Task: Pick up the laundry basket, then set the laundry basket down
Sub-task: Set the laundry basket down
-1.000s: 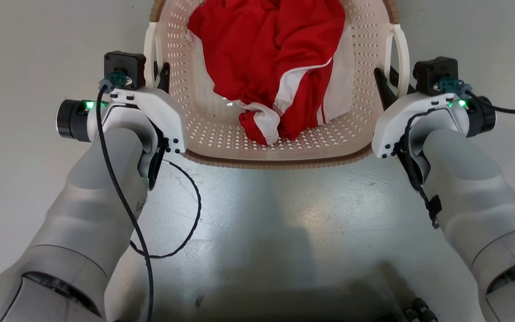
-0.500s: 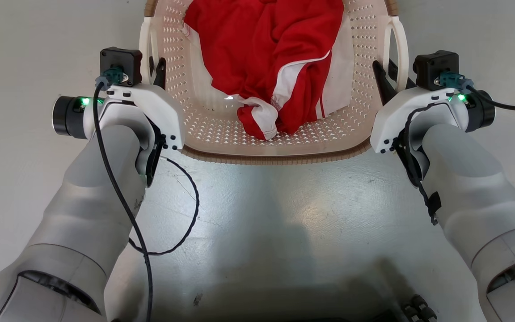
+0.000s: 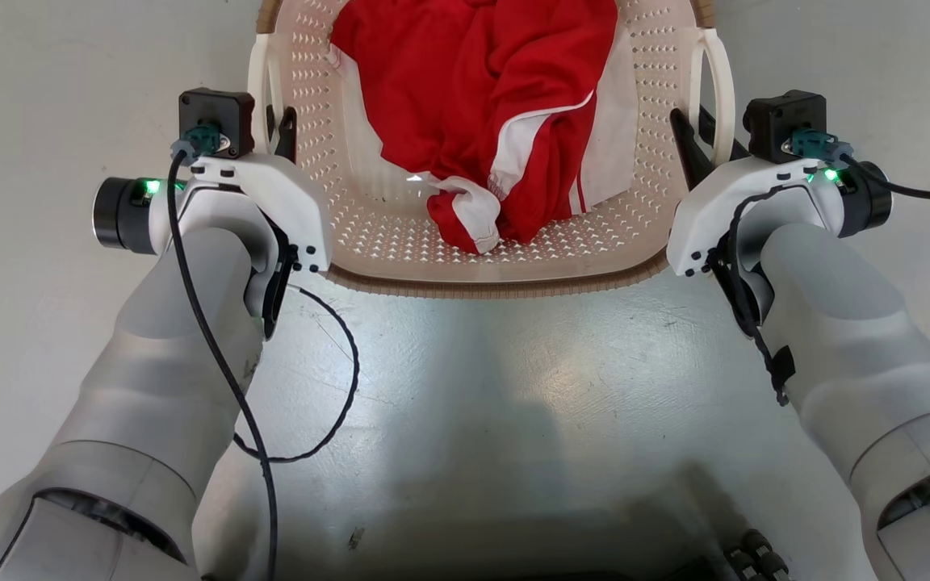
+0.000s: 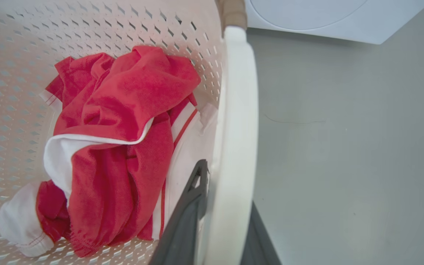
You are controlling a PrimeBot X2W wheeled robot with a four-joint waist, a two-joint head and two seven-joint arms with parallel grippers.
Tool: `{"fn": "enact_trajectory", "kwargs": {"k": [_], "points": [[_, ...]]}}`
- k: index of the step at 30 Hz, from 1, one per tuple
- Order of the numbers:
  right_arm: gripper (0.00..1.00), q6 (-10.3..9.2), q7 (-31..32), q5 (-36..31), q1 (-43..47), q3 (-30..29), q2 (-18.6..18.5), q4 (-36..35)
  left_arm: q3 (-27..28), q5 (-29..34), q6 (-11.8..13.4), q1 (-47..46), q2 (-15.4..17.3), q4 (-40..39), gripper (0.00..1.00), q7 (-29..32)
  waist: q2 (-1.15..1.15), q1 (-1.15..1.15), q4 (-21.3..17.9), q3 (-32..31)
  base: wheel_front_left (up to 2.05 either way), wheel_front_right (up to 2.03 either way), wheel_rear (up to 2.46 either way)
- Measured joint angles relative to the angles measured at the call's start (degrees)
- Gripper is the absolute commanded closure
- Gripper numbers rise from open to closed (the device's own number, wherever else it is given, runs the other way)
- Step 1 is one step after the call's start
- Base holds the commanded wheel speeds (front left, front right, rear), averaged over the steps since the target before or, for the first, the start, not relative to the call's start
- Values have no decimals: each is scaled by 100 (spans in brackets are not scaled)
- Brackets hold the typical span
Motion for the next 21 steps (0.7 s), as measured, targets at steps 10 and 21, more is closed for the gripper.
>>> {"fn": "enact_trajectory", "kwargs": {"k": [10,21], "points": [[0,53,0,-275,-6,-331,33,38,130,8,85,-91,-141,218,0,-27,0,0,5,19,0,0,0],[0,52,0,-621,186,-862,26,-337,243,45,118,-58,-136,278,0,-29,0,0,-18,-269,0,0,0]]}}
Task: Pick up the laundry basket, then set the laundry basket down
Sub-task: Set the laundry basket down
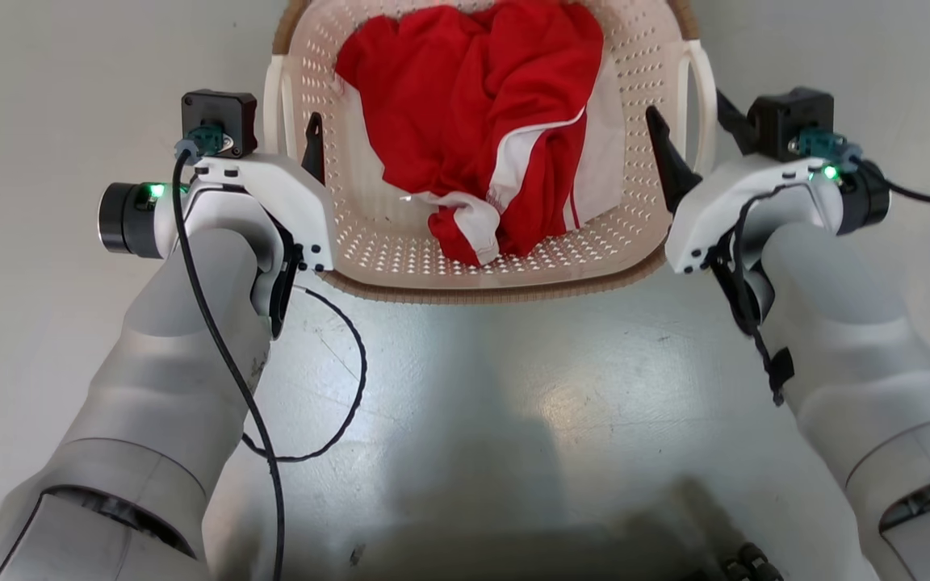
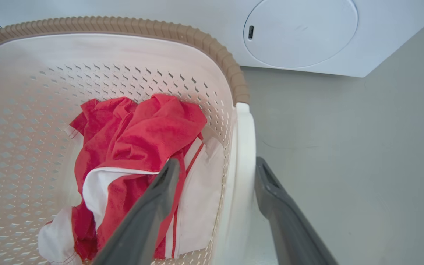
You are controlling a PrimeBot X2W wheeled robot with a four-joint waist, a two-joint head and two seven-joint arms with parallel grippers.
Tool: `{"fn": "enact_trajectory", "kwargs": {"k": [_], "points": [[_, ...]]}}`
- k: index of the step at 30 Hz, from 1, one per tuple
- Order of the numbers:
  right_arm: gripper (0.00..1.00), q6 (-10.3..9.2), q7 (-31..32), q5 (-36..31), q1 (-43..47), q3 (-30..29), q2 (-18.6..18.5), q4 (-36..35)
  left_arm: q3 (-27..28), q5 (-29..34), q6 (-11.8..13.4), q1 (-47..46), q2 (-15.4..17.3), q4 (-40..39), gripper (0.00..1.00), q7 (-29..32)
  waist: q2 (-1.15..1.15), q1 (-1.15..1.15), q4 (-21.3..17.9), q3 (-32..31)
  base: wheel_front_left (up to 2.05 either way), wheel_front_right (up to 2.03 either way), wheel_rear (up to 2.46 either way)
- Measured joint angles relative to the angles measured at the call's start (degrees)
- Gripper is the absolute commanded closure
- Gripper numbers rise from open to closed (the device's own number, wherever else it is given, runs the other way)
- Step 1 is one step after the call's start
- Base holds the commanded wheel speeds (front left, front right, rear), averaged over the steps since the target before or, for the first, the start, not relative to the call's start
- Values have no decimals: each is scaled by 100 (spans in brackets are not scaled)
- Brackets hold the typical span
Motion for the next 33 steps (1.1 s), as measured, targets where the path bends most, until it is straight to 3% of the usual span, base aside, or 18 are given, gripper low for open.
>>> {"fn": "enact_trajectory", "kwargs": {"k": [14,22,33], "points": [[0,0,-1,-558,643,-770,8,-839,391,12,100,612,65,-522,0,-2,0,0,-11,-749,0,0,0],[0,1,-1,-1107,1356,-1425,16,-1282,757,159,92,1319,125,-970,0,-3,0,0,-23,-1576,0,0,0],[0,0,-1,-1446,2209,-1808,43,-1942,1423,432,82,2419,153,-1560,0,0,0,0,-15,-2876,0,0,0]]}}
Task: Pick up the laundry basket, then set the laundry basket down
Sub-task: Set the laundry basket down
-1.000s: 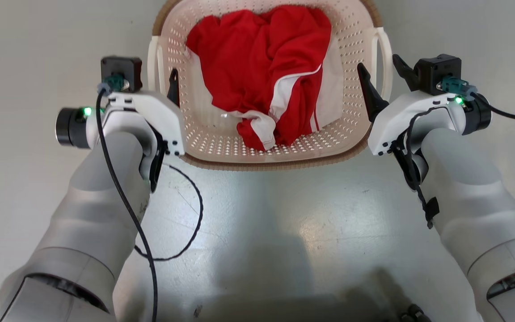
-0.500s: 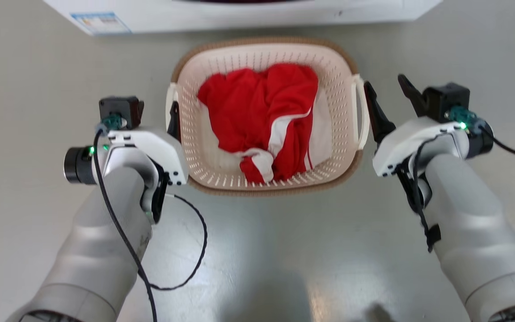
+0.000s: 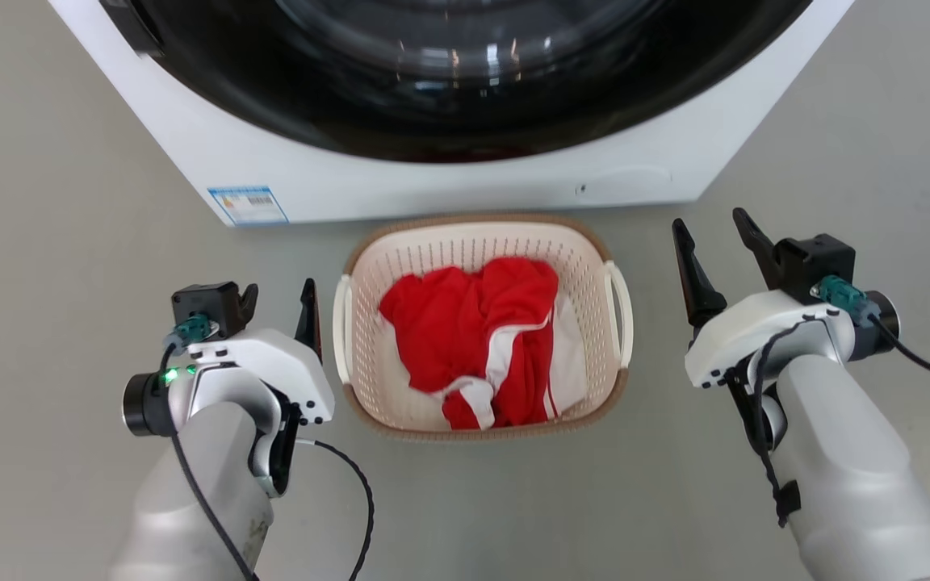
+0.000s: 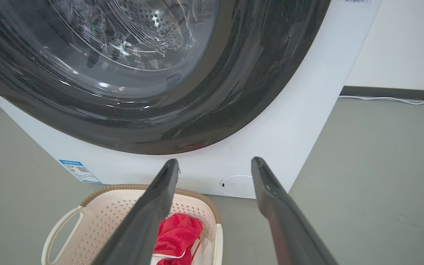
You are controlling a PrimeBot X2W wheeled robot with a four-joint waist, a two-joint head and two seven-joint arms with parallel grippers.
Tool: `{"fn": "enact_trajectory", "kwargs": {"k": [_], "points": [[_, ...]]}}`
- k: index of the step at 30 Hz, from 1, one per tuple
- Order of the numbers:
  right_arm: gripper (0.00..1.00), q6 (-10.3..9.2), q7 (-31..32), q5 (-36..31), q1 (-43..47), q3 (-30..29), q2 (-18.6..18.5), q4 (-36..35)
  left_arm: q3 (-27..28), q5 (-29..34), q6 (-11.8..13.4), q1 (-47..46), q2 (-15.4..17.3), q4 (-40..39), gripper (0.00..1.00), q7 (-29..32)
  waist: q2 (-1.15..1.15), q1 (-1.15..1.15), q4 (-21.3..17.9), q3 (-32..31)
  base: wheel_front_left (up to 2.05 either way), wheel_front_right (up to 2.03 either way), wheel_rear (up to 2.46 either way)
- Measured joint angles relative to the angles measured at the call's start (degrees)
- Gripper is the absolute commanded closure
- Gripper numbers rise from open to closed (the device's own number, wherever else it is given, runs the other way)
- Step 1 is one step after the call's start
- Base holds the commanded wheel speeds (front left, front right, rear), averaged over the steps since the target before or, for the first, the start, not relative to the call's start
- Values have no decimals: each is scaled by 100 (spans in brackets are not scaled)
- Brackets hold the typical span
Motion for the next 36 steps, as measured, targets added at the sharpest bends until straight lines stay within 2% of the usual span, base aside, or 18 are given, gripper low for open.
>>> {"fn": "enact_trajectory", "kwargs": {"k": [18,36], "points": [[0,1,0,-353,1267,-137,11,-1198,1124,485,-250,1371,151,-970,0,2,0,0,19,-1269,0,0,0],[0,0,0,-355,2632,-376,15,-2180,1811,1040,-403,2817,3,-1879,0,2,0,0,-74,-2087,0,0,0]]}}
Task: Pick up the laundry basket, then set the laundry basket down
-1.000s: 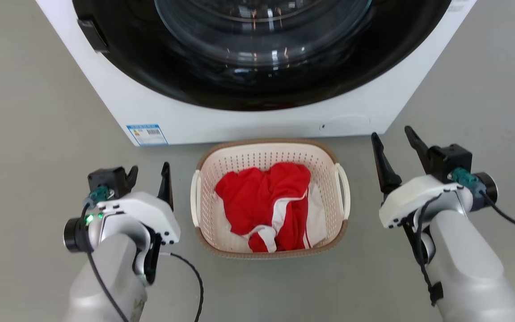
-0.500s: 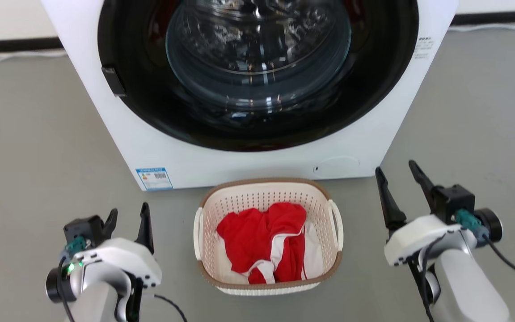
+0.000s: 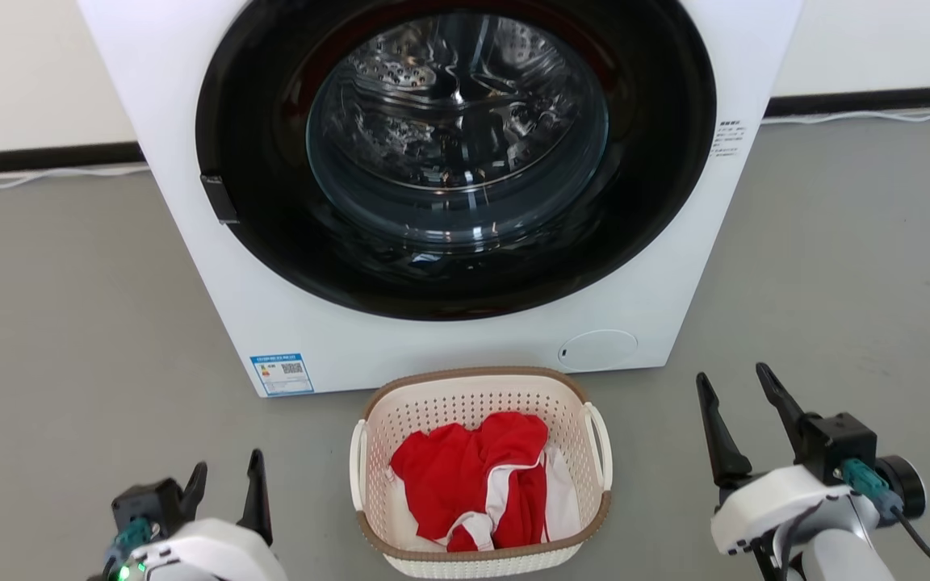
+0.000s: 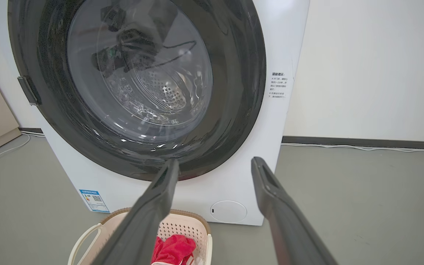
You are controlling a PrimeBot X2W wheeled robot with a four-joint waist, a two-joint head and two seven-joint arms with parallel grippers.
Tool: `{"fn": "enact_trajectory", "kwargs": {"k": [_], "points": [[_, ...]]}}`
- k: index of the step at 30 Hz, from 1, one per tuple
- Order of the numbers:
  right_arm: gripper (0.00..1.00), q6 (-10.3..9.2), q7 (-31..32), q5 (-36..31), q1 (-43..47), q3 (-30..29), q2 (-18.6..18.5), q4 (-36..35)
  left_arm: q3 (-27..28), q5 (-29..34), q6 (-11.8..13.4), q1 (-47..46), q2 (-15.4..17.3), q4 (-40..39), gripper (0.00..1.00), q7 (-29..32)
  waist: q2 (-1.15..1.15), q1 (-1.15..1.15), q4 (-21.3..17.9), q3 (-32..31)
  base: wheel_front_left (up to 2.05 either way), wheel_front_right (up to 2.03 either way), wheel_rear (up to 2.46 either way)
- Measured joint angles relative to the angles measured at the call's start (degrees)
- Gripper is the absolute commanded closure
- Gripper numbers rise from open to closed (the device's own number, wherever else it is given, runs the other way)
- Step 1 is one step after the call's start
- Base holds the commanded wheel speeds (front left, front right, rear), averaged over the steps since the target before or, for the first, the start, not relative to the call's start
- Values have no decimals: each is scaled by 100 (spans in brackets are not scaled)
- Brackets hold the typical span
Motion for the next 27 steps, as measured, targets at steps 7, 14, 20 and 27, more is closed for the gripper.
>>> {"fn": "enact_trajectory", "kwargs": {"k": [7,14,20,27], "points": [[0,0,0,0,305,-76,-4,-226,157,103,-75,391,-35,-242,0,0,0,0,-47,-162,0,0,0],[0,0,0,1,527,-174,-15,-356,305,274,-99,625,-70,-479,0,0,0,0,-58,-235,0,0,0],[0,0,0,3,534,-197,-14,-370,469,292,-98,727,-126,-603,0,0,0,0,-61,-277,0,0,0],[100,-5,78,110,805,-203,75,-30,491,218,-92,959,-253,-307,100,60,0,0,-55,-282,0,0,0]]}}
